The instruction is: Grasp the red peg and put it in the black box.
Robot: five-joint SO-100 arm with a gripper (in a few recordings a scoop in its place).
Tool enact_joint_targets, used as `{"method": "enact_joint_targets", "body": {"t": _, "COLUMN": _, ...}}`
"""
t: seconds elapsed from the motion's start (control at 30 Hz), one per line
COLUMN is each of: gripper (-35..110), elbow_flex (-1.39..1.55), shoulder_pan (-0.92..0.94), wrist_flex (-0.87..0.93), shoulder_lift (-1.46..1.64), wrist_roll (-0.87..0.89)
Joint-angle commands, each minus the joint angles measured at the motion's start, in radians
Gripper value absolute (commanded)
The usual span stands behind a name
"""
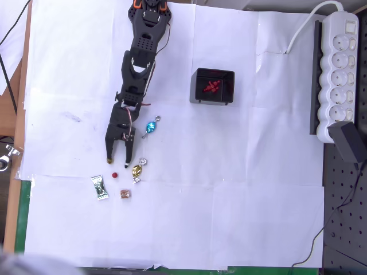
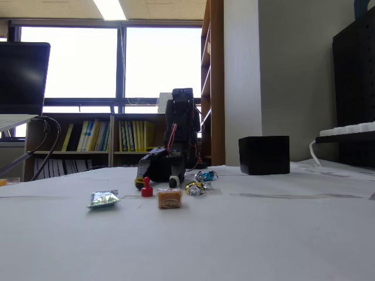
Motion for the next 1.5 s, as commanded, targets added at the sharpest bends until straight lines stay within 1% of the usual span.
{"method": "enact_joint_targets", "body": {"t": 0.0, "gripper": 20, "elbow_flex": 0.11, "shoulder_pan": -0.002, "wrist_flex": 0.017, "shoulder_lift": 0.008, "wrist_roll": -0.006}}
{"method": "enact_joint_targets", "body": {"t": 0.33, "gripper": 20, "elbow_flex": 0.192, "shoulder_pan": -0.006, "wrist_flex": 0.028, "shoulder_lift": 0.067, "wrist_roll": -0.012}}
{"method": "enact_joint_targets", "body": {"t": 0.57, "gripper": 20, "elbow_flex": 0.258, "shoulder_pan": -0.009, "wrist_flex": 0.078, "shoulder_lift": 0.098, "wrist_roll": -0.023}}
{"method": "enact_joint_targets", "body": {"t": 1.47, "gripper": 20, "elbow_flex": 0.341, "shoulder_pan": -0.037, "wrist_flex": 0.121, "shoulder_lift": 0.143, "wrist_roll": -0.035}}
